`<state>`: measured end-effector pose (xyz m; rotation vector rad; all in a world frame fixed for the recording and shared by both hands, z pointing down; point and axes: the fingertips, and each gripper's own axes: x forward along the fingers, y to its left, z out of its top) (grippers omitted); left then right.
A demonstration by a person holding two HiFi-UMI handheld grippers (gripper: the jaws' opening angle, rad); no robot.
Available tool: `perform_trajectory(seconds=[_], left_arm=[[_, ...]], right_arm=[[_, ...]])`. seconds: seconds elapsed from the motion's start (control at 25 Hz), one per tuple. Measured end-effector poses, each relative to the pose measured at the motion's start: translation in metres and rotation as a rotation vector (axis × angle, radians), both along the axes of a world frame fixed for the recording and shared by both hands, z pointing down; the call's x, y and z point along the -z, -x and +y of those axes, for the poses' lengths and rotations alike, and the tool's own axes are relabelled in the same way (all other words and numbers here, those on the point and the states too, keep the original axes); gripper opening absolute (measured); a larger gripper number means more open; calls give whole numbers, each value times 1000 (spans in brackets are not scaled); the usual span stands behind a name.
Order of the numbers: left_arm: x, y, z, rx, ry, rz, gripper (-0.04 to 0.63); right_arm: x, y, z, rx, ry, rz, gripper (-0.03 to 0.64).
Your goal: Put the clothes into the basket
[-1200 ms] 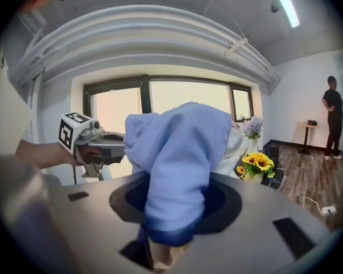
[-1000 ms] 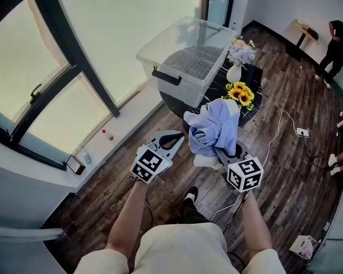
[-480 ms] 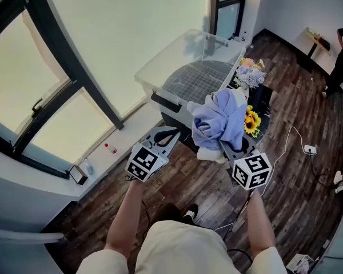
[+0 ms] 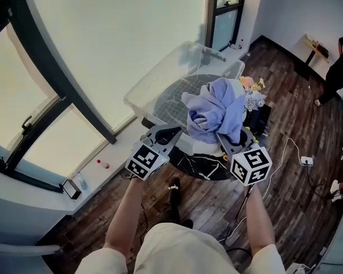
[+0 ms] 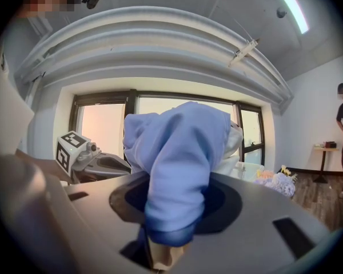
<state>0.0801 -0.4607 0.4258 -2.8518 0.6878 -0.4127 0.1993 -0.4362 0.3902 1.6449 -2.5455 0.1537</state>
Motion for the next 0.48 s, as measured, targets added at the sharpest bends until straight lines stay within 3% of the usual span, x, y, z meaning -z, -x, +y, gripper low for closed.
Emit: perform_trajectory(seconds=[0.2, 0.48], left_arm=[[30, -26, -105, -38, -19, -3, 15], [11, -48, -135, -75, -30, -8, 15]], right_arm=[[34, -23, -101, -45, -6, -8, 170], [11, -30, -138, -44, 2, -21, 170]])
